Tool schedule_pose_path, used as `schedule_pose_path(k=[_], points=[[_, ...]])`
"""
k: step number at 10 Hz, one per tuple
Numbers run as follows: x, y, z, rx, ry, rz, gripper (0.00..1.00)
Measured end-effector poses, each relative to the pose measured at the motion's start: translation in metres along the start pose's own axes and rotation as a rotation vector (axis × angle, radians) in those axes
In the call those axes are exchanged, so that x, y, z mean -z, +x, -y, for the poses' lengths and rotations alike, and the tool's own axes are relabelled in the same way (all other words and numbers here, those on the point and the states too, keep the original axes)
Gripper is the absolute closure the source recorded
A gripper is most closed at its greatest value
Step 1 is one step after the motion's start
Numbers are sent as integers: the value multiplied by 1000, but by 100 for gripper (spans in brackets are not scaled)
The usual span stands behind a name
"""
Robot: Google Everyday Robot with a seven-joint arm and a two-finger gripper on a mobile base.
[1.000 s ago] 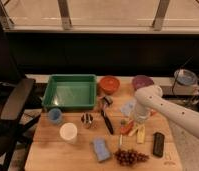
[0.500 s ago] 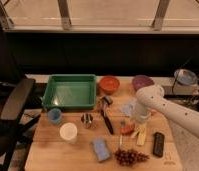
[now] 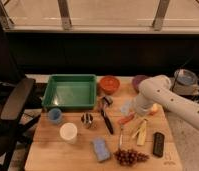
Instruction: Place pepper in table surface
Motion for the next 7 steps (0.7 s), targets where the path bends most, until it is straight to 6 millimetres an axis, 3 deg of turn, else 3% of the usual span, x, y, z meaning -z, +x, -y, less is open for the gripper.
schedule_pose_path(k=[4, 7], points=[[36, -8, 16, 40, 62, -25, 100], [26, -5, 17, 45, 43, -11, 100]])
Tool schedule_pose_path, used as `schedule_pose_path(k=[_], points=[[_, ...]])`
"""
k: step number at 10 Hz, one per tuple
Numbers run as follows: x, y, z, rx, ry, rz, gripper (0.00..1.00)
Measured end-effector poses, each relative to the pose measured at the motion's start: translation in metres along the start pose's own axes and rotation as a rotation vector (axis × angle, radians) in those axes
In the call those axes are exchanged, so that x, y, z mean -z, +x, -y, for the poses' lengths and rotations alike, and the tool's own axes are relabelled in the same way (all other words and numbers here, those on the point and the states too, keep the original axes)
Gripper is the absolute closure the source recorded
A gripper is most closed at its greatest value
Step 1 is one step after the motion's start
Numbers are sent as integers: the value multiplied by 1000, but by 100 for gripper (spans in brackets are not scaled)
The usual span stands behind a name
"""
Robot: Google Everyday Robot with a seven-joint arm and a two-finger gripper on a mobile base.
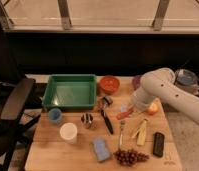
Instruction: Place pepper in table surface
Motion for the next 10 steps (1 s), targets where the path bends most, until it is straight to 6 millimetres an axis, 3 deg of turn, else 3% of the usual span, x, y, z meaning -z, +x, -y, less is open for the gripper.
schedule_pose_path(k=[4, 8, 10], points=[[-60, 22, -18, -43, -82, 30, 100], [-97, 47, -38, -101, -149, 54, 99], [-110, 56, -47, -128, -163, 74, 83]])
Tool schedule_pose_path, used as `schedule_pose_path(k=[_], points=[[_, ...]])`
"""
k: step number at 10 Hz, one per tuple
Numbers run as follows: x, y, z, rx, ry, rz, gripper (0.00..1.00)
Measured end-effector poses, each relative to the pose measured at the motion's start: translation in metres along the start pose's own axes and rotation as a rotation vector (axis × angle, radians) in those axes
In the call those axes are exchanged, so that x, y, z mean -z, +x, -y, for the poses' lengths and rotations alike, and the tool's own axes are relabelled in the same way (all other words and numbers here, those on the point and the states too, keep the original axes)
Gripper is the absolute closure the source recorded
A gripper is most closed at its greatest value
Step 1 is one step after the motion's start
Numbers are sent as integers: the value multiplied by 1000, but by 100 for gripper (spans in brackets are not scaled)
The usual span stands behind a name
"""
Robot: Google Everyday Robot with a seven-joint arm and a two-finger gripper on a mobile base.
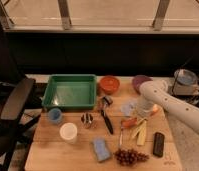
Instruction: Place pepper in table surface
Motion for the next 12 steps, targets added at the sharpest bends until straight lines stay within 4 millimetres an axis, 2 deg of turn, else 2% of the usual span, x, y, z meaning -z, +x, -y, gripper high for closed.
schedule_pose_path(k=[4, 5, 6, 12], points=[[-3, 16, -4, -41, 18, 31, 40], [-2, 18, -5, -45, 19, 32, 34], [-2, 20, -5, -49, 20, 33, 30], [0, 19, -7, -49, 17, 48, 30]])
